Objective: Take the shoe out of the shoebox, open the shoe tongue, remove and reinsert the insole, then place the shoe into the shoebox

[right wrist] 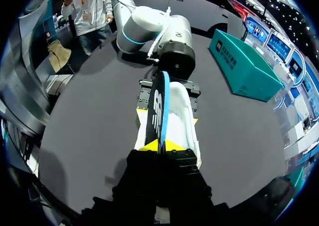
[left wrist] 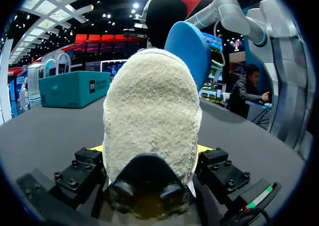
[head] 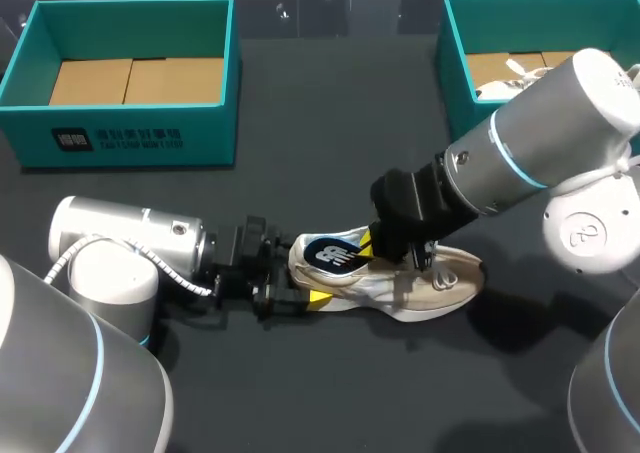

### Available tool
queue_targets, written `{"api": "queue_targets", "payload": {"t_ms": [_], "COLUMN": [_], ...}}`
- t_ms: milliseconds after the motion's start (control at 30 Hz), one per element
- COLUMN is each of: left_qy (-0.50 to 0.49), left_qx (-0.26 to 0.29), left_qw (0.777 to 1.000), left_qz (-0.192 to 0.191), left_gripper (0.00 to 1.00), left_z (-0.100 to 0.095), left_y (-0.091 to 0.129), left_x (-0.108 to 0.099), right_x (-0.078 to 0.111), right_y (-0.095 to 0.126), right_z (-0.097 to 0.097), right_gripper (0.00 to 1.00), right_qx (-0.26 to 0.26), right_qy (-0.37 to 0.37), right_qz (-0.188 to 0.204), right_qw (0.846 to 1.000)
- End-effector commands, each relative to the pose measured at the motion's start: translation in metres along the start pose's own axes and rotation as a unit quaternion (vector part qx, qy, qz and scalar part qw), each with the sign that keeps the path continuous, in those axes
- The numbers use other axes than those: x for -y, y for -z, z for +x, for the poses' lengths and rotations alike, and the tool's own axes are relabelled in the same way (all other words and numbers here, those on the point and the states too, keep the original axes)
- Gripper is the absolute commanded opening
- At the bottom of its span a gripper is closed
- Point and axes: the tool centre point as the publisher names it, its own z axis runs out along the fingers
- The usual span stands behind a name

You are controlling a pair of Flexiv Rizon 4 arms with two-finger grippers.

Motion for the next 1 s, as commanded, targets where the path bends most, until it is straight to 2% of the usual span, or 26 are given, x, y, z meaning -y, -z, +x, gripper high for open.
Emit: {"api": "queue_targets", "payload": {"t_ms": [33, 367, 533, 567, 600, 633, 833, 1000], "left_qy": [0.0, 0.0, 0.0, 0.0, 0.0, 0.0, 0.0, 0.0], "left_qx": [0.0, 0.0, 0.0, 0.0, 0.0, 0.0, 0.0, 0.0], "left_qw": [1.0, 1.0, 1.0, 1.0, 1.0, 1.0, 1.0, 1.0], "left_qz": [0.001, 0.001, 0.001, 0.001, 0.001, 0.001, 0.001, 0.001], "left_gripper": [0.0, 0.0, 0.0, 0.0, 0.0, 0.0, 0.0, 0.0], "left_z": [-0.001, -0.001, -0.001, -0.001, -0.001, -0.001, -0.001, -0.001], "left_y": [0.0, 0.0, 0.0, 0.0, 0.0, 0.0, 0.0, 0.0], "left_x": [-0.001, -0.001, -0.001, -0.001, -0.001, -0.001, -0.001, -0.001], "right_x": [-0.017, -0.05, -0.054, -0.053, -0.051, -0.049, -0.039, -0.034], "right_y": [-0.004, -0.004, -0.007, -0.007, -0.007, -0.006, -0.002, -0.006], "right_z": [-0.006, -0.011, -0.014, -0.015, -0.015, -0.016, -0.021, -0.027], "right_gripper": [0.0, 0.0, 0.0, 0.07, 0.27, 0.32, 0.41, 0.41], "right_qx": [-0.007, -0.014, -0.018, -0.019, -0.019, -0.02, -0.036, -0.069], "right_qy": [0.009, 0.056, 0.055, 0.049, 0.045, 0.041, 0.001, -0.027], "right_qz": [0.013, 0.002, -0.002, -0.004, -0.006, -0.007, -0.027, -0.04], "right_qw": [1.0, 0.998, 0.998, 0.999, 0.999, 0.999, 0.999, 0.996]}}
